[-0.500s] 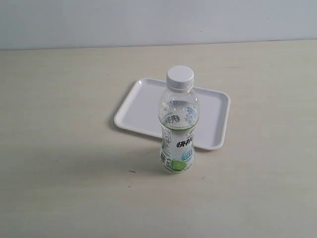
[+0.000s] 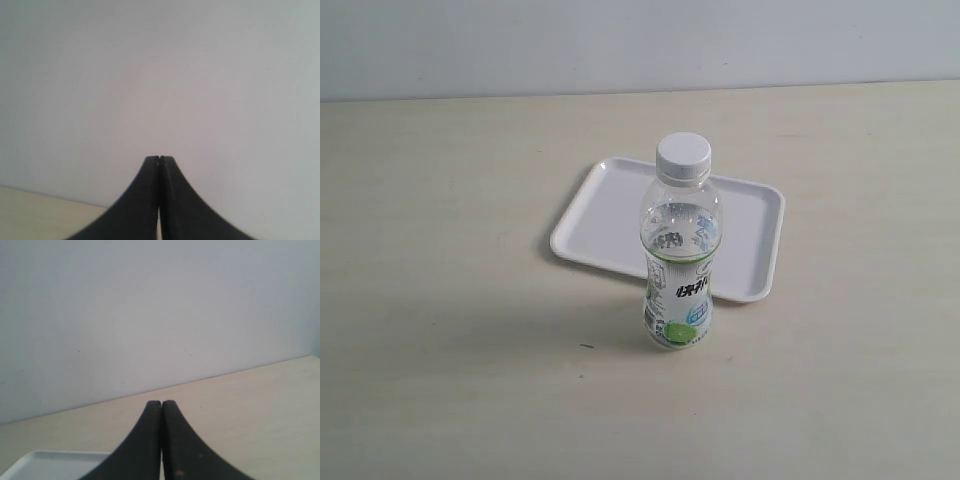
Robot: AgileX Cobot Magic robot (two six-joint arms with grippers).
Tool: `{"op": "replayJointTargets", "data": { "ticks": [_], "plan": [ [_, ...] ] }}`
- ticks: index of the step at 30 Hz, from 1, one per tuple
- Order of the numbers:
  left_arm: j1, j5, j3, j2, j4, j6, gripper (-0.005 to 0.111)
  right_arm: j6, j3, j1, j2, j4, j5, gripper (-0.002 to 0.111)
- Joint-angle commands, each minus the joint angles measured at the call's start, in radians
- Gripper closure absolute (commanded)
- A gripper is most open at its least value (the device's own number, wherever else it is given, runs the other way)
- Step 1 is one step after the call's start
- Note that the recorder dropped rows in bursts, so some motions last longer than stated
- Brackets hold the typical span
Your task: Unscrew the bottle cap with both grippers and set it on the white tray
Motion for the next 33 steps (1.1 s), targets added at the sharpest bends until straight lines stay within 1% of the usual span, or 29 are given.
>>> {"op": "replayJointTargets", "data": {
  "ticks": [1, 4, 9, 12, 13, 15, 16, 17, 18, 21, 23, 27, 30, 33],
  "plan": [
    [0.002, 0.006, 0.000, -0.006, -0.005, -0.012, 0.107, -0.002, 0.005, -0.003, -0.007, 0.000, -0.007, 0.108],
    [0.002, -0.022, 0.000, -0.006, -0.005, -0.012, 0.107, -0.002, 0.005, -0.003, -0.007, 0.000, -0.007, 0.108],
    [0.002, -0.206, 0.000, -0.006, -0.005, -0.024, 0.107, -0.002, 0.005, -0.003, -0.007, 0.000, -0.007, 0.108],
    [0.002, -0.241, 0.000, -0.006, -0.005, -0.072, 0.107, -0.002, 0.005, -0.003, -0.007, 0.000, -0.023, 0.108],
    [0.002, -0.237, 0.000, -0.006, -0.003, -0.072, 0.107, 0.001, 0.005, -0.003, -0.007, 0.000, -0.048, 0.108],
    [-0.008, -0.150, 0.000, -0.006, 0.022, -0.031, 0.107, 0.104, 0.005, -0.003, -0.007, 0.103, -0.130, 0.108],
    [-0.035, -0.077, 0.000, -0.006, 0.025, -0.034, 0.107, 0.215, 0.005, -0.003, -0.007, 0.186, -0.151, 0.108],
    [-0.046, -0.056, 0.000, -0.006, 0.025, -0.034, 0.107, 0.246, 0.005, -0.003, -0.007, 0.207, -0.153, 0.108],
    [-0.058, -0.030, 0.000, -0.006, 0.025, -0.034, 0.107, 0.242, 0.005, -0.003, -0.007, 0.210, -0.152, 0.108],
    [-0.059, -0.015, 0.000, -0.006, 0.025, -0.041, 0.107, 0.240, 0.005, -0.003, -0.007, 0.206, -0.156, 0.108],
    [-0.059, -0.003, 0.000, -0.006, 0.025, -0.041, 0.107, 0.198, 0.005, -0.003, -0.007, 0.203, -0.096, 0.108],
    [-0.059, 0.012, 0.000, -0.006, 0.033, -0.041, 0.107, -0.076, 0.005, -0.003, -0.007, 0.199, 0.012, 0.108],
    [-0.059, 0.034, 0.000, -0.006, 0.033, -0.054, 0.107, -0.037, 0.005, -0.003, 0.003, 0.214, -0.029, 0.108],
    [-0.059, 0.032, 0.000, -0.006, 0.033, -0.052, 0.107, -0.035, 0.005, -0.003, 0.045, 0.199, -0.126, 0.108]
  ]
}}
